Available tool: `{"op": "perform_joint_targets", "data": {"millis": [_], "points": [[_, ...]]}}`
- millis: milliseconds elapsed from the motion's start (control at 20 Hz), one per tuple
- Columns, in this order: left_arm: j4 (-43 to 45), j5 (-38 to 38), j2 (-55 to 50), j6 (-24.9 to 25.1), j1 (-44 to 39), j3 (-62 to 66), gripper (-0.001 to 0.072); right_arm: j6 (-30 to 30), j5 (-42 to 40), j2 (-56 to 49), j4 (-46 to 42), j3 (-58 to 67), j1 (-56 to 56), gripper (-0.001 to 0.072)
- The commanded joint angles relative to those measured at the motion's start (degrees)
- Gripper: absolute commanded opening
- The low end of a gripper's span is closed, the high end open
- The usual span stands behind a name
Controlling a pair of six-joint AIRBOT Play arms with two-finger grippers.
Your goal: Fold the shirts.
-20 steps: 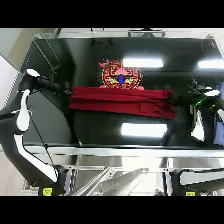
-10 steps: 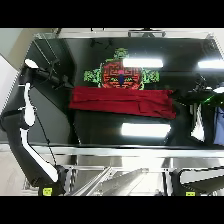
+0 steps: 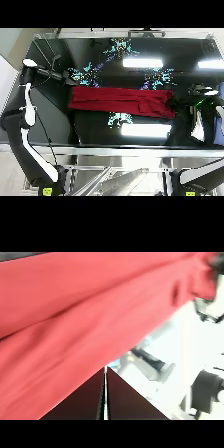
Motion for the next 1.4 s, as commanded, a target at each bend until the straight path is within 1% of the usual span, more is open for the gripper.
{"op": "perform_joint_targets", "data": {"millis": [0, 50, 250, 350, 450, 550, 700, 800, 850, 900, 950, 1050, 1150, 1250, 1350], "points": [[-3.65, 0.35, -0.02, 0.96, -4.2, -0.39, 0.0009, -1.09, 0.96, -0.76, 3.37, 1.36, 1.73, 0.0014], [-2.05, 2.03, -0.02, 0.24, -6.25, -0.39, 0.0009, -0.24, 2.95, -0.63, 3.32, 2.73, 1.68, 0.0014], [6.23, 13.4, -0.74, -2.93, -17.92, -0.5, 0.0011, 4.72, 14.62, 2.45, 4.59, 10.75, 2.05, 0.0014], [7.65, 18.08, -3.13, -4.0, -24.44, -0.48, 0.001, 4.83, 19.04, 5.64, 8.9, 13.99, 2.69, 0.0014], [7.72, 22.14, -6.6, -6.86, -30.58, -0.44, 0.001, 6.62, 21.4, 8.85, 12.81, 16.15, 3.5, 0.0014], [7.21, 25.22, -10.03, -10.23, -35.3, 0.63, 0.001, 7.08, 23.85, 11.47, 15.45, 18.05, 4.17, 0.0014], [7.06, 25.27, -14.12, -11.63, -39.93, 5.27, 0.0009, 8.61, 26.71, 13.88, 16.87, 21.05, 4.85, 0.0014], [6.43, 26.86, -14.01, -12.2, -40.85, 6.56, 0.001, 9.51, 28.02, 14.73, 16.79, 21.7, 5.03, 0.0014], [4.66, 26.01, -12.96, -12.15, -40.39, 6.56, 0.0011, 10.01, 28.15, 14.8, 16.74, 21.68, 5.2, 0.0014], [2.12, 23.47, -11.39, -11.23, -39.43, 6.56, 0.0011, 10.05, 28.13, 14.8, 16.26, 21.68, 5.44, 0.0014], [-0.35, 19.58, -9.01, -8.31, -37.94, 6.47, 0.001, 10.03, 27.85, 14.78, 15.96, 21.68, 5.64, 0.0014], [-5.38, 11.43, -0.83, -4.11, -33.22, 4.61, 0.001, 10.03, 26.45, 14.64, 16.06, 21.68, 6.78, 0.0014], [-10.69, 4.11, 9.49, -1.62, -26.62, 2.84, 0.001, 9.86, 22.73, 14.62, 16.06, 21.66, 9.11, 0.0014], [-14.51, 1.16, 20.41, -0.87, -18.95, 2.54, 0.0021, 9.84, 17.57, 14.51, 16.2, 21.66, 13.31, 0.0014], [-15.65, 2.27, 30.32, 0.98, -11.3, 2.54, 0.0022, 9.2, 8.66, 13.35, 16.17, 21.64, 21.11, 0.0015]]}}
